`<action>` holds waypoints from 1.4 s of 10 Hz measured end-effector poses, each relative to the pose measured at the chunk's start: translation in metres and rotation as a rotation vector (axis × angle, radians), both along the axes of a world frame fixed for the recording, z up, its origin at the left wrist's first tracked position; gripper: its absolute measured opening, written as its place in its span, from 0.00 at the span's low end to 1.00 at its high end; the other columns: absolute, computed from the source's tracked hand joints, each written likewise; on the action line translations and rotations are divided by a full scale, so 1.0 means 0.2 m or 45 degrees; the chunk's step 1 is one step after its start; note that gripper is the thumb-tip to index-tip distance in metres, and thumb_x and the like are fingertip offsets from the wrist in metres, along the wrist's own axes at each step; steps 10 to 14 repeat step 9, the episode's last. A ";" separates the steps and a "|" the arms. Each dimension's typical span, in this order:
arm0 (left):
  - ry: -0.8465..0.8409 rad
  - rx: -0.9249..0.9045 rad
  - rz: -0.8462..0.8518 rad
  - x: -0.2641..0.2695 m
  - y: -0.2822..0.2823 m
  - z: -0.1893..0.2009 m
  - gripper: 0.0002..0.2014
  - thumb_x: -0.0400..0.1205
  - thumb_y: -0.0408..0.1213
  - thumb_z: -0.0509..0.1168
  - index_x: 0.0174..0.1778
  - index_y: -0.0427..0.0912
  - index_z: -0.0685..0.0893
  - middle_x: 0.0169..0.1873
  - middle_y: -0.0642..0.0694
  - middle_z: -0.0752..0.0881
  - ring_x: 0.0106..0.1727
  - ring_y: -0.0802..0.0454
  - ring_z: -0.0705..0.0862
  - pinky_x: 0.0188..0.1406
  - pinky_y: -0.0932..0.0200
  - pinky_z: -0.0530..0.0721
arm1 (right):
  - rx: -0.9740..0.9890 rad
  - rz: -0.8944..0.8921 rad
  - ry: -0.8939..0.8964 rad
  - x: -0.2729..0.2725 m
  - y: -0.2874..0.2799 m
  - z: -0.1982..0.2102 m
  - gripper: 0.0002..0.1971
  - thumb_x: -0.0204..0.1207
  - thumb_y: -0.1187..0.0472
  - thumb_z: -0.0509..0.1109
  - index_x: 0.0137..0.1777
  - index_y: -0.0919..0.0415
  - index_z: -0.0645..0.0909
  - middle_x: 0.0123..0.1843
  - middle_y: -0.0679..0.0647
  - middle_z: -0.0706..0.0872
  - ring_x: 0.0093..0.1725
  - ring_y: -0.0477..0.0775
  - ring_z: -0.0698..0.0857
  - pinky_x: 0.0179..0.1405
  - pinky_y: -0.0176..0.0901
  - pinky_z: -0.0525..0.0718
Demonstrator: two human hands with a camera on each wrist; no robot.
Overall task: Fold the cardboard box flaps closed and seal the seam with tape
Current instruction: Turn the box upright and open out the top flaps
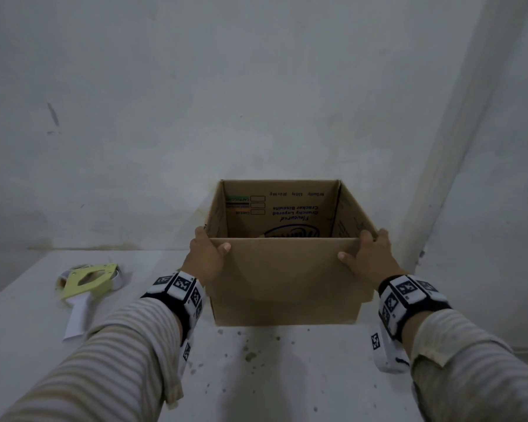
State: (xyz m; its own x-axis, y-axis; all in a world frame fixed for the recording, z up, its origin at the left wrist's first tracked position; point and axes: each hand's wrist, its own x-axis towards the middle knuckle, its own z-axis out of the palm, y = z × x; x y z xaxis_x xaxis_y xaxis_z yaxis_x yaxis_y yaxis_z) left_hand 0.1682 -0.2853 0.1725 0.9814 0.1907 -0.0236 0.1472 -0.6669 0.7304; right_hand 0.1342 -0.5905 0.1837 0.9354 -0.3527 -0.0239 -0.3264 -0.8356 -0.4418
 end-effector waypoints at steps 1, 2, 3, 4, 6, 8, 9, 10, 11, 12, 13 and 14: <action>0.055 0.156 0.015 -0.02 0.01 0.03 0.36 0.84 0.51 0.58 0.83 0.41 0.48 0.78 0.35 0.62 0.74 0.32 0.71 0.71 0.37 0.73 | -0.076 0.014 0.065 -0.03 -0.01 0.02 0.42 0.78 0.45 0.66 0.84 0.54 0.46 0.85 0.62 0.36 0.84 0.68 0.43 0.81 0.64 0.59; 0.028 0.347 0.042 -0.07 0.01 0.05 0.38 0.83 0.52 0.58 0.83 0.39 0.48 0.80 0.35 0.61 0.77 0.33 0.67 0.74 0.38 0.70 | -0.107 0.003 0.077 -0.08 0.04 0.03 0.43 0.80 0.47 0.63 0.84 0.56 0.39 0.85 0.62 0.35 0.84 0.66 0.40 0.81 0.61 0.54; -0.053 0.366 0.050 -0.13 0.03 0.04 0.36 0.82 0.51 0.61 0.81 0.38 0.53 0.78 0.35 0.63 0.75 0.32 0.68 0.72 0.35 0.72 | -0.078 0.008 -0.033 -0.15 0.12 -0.01 0.40 0.82 0.51 0.61 0.84 0.61 0.39 0.85 0.63 0.36 0.84 0.66 0.38 0.82 0.59 0.51; -0.113 0.367 0.037 -0.20 0.06 0.00 0.34 0.81 0.51 0.61 0.79 0.39 0.57 0.77 0.35 0.64 0.74 0.32 0.70 0.70 0.35 0.73 | -0.296 0.058 -0.168 -0.22 0.18 -0.09 0.39 0.80 0.48 0.62 0.84 0.63 0.46 0.85 0.65 0.43 0.84 0.66 0.42 0.84 0.58 0.48; -0.022 0.380 0.008 -0.34 0.12 -0.01 0.34 0.83 0.52 0.57 0.81 0.41 0.56 0.81 0.37 0.60 0.79 0.34 0.64 0.74 0.36 0.69 | -0.169 0.231 -0.160 -0.38 0.36 0.02 0.33 0.82 0.52 0.61 0.82 0.65 0.54 0.85 0.62 0.51 0.85 0.61 0.48 0.84 0.55 0.54; 0.070 0.380 -0.216 -0.53 0.24 -0.04 0.27 0.85 0.49 0.56 0.79 0.41 0.65 0.77 0.38 0.68 0.77 0.40 0.70 0.73 0.49 0.71 | -0.022 0.466 -0.611 -0.65 0.46 0.35 0.16 0.83 0.62 0.61 0.68 0.64 0.78 0.72 0.57 0.78 0.72 0.52 0.74 0.66 0.29 0.65; 0.132 0.422 -0.329 -0.69 0.36 -0.11 0.22 0.87 0.46 0.54 0.75 0.40 0.70 0.74 0.41 0.74 0.74 0.46 0.74 0.68 0.59 0.72 | 0.107 0.415 -1.115 -0.86 0.47 0.57 0.08 0.77 0.61 0.69 0.52 0.59 0.88 0.47 0.46 0.85 0.49 0.40 0.82 0.46 0.13 0.69; 0.132 0.422 -0.329 -0.69 0.36 -0.11 0.22 0.87 0.46 0.54 0.75 0.40 0.70 0.74 0.41 0.74 0.74 0.46 0.74 0.68 0.59 0.72 | 0.107 0.415 -1.115 -0.86 0.47 0.57 0.08 0.77 0.61 0.69 0.52 0.59 0.88 0.47 0.46 0.85 0.49 0.40 0.82 0.46 0.13 0.69; 0.132 0.422 -0.329 -0.69 0.36 -0.11 0.22 0.87 0.46 0.54 0.75 0.40 0.70 0.74 0.41 0.74 0.74 0.46 0.74 0.68 0.59 0.72 | 0.107 0.415 -1.115 -0.86 0.47 0.57 0.08 0.77 0.61 0.69 0.52 0.59 0.88 0.47 0.46 0.85 0.49 0.40 0.82 0.46 0.13 0.69; 0.132 0.422 -0.329 -0.69 0.36 -0.11 0.22 0.87 0.46 0.54 0.75 0.40 0.70 0.74 0.41 0.74 0.74 0.46 0.74 0.68 0.59 0.72 | 0.107 0.415 -1.115 -0.86 0.47 0.57 0.08 0.77 0.61 0.69 0.52 0.59 0.88 0.47 0.46 0.85 0.49 0.40 0.82 0.46 0.13 0.69; 0.132 0.422 -0.329 -0.69 0.36 -0.11 0.22 0.87 0.46 0.54 0.75 0.40 0.70 0.74 0.41 0.74 0.74 0.46 0.74 0.68 0.59 0.72 | 0.107 0.415 -1.115 -0.86 0.47 0.57 0.08 0.77 0.61 0.69 0.52 0.59 0.88 0.47 0.46 0.85 0.49 0.40 0.82 0.46 0.13 0.69; 0.132 0.422 -0.329 -0.69 0.36 -0.11 0.22 0.87 0.46 0.54 0.75 0.40 0.70 0.74 0.41 0.74 0.74 0.46 0.74 0.68 0.59 0.72 | 0.107 0.415 -1.115 -0.86 0.47 0.57 0.08 0.77 0.61 0.69 0.52 0.59 0.88 0.47 0.46 0.85 0.49 0.40 0.82 0.46 0.13 0.69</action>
